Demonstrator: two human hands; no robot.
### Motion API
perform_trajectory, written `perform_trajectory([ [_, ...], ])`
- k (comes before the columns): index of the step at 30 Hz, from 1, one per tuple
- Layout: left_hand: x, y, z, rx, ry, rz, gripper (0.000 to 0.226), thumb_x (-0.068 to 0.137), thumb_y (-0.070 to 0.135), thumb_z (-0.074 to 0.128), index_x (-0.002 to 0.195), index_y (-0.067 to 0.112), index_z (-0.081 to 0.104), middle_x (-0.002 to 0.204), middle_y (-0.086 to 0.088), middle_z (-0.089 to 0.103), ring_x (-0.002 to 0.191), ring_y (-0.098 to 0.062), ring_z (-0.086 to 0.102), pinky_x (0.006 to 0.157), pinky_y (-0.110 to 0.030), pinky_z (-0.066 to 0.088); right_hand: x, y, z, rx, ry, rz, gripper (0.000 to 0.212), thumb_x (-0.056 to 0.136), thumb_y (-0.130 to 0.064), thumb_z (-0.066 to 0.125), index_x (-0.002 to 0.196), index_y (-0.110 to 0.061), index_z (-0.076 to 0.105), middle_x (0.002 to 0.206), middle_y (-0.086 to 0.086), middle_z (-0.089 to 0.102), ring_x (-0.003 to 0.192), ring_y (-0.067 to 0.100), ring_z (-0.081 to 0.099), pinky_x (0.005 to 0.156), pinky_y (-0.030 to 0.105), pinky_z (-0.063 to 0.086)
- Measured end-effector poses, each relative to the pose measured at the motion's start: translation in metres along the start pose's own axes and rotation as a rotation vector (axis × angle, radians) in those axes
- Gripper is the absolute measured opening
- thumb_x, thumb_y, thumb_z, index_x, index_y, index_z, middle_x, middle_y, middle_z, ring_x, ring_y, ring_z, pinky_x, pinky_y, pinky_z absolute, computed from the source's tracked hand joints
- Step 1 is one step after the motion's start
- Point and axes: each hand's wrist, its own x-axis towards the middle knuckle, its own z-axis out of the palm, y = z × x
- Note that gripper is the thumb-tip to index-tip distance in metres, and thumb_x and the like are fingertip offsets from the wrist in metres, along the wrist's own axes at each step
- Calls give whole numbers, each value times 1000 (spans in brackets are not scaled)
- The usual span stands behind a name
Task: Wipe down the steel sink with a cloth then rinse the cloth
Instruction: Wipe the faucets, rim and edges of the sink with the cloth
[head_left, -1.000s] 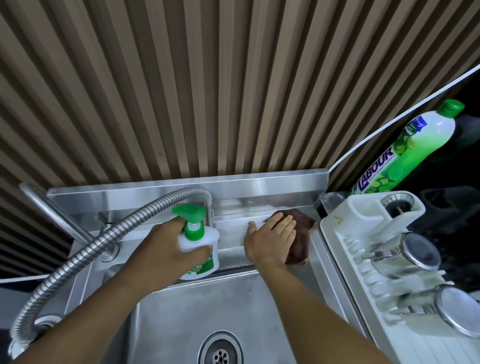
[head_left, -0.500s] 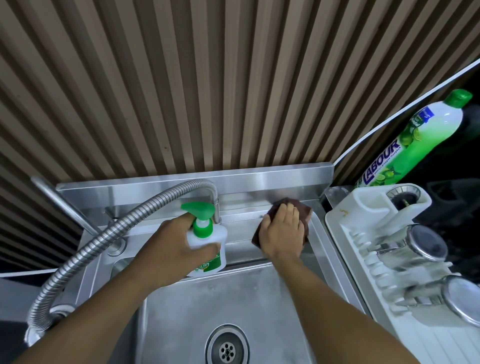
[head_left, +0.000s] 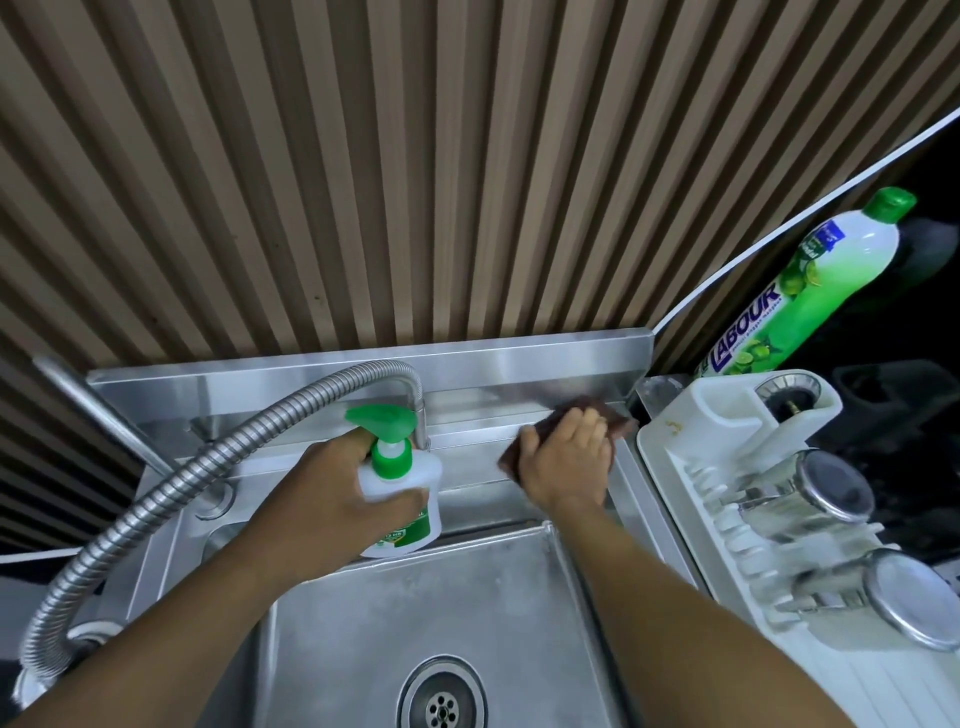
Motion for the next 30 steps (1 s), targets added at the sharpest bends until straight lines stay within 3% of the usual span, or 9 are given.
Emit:
perform_trajectory([
  [4, -1, 0, 1, 0, -14, 13, 27, 72, 39, 82, 92, 36, 64, 86, 30, 66, 83, -2, 66, 66, -19, 54, 35, 10, -21, 10, -125, 210, 93, 96, -63, 26, 156, 4, 3, 166, 22, 1, 154, 35, -1, 124, 45, 1],
  [7, -1, 0, 0, -8, -16, 18, 26, 73, 38, 83, 91, 37, 64, 83, 27, 67, 81, -3, 66, 64, -19, 56, 38, 5, -21, 28, -163, 243, 98, 94, -66, 26, 156, 5, 0, 166, 22, -3, 154, 34, -6, 124, 44, -4],
  [11, -2, 1, -1, -18, -14, 44, 26, 73, 38, 83, 91, 38, 65, 87, 30, 67, 83, -1, 66, 65, -15, 53, 21, 18, -9, -64, -36, 113, 101, 93, -73, 17, 157, 3, 2, 166, 23, 0, 154, 33, -4, 125, 44, -3],
  [15, -3, 0, 0, -11, -16, 28, 27, 72, 39, 83, 92, 37, 65, 85, 28, 68, 81, -4, 67, 64, -20, 56, -18, 14, -1, -64, -40, -18, 122, 78, -91, 2, 158, 0, 0, 166, 22, -3, 154, 33, -8, 125, 45, -5],
  [19, -3, 2, 1, -5, -4, 27, 29, 72, 36, 85, 92, 35, 66, 85, 27, 69, 81, -3, 67, 72, -26, 55, -59, 3, 10, -72, -83, -239, 132, 68, -100, 23, 160, -8, -1, 167, 17, -5, 154, 33, -9, 122, 45, -11],
  [22, -3, 3, 1, -4, -5, 23, 29, 72, 36, 86, 92, 35, 65, 85, 25, 69, 81, -3, 67, 69, -24, 55, -46, 12, 4, -234, -135, -259, 141, 64, -94, 49, 158, -5, -6, 166, 20, -5, 154, 37, -7, 125, 50, -2],
  [25, -3, 2, 4, -4, -24, 30, 27, 72, 36, 85, 91, 35, 65, 87, 29, 68, 81, -1, 67, 65, -22, 55, -16, 23, -7, -331, -163, -71, 143, 66, -74, 73, 154, 3, -9, 163, 28, -8, 152, 43, -5, 123, 51, 0],
  [28, -4, 1, 4, -9, -27, 25, 28, 71, 36, 85, 91, 35, 66, 86, 27, 69, 80, -3, 68, 70, -28, 58, -4, 25, -3, -351, -97, 12, 123, 80, -51, 73, 153, 7, -7, 162, 32, -6, 152, 45, -2, 124, 53, 5],
  [30, -4, 0, 3, -18, -26, 20, 28, 71, 37, 84, 93, 35, 66, 87, 26, 69, 81, -3, 68, 71, -28, 59, -11, 23, 6, -333, -35, -36, 107, 88, -37, 68, 154, 7, -4, 162, 33, 0, 152, 46, 2, 124, 52, 8],
])
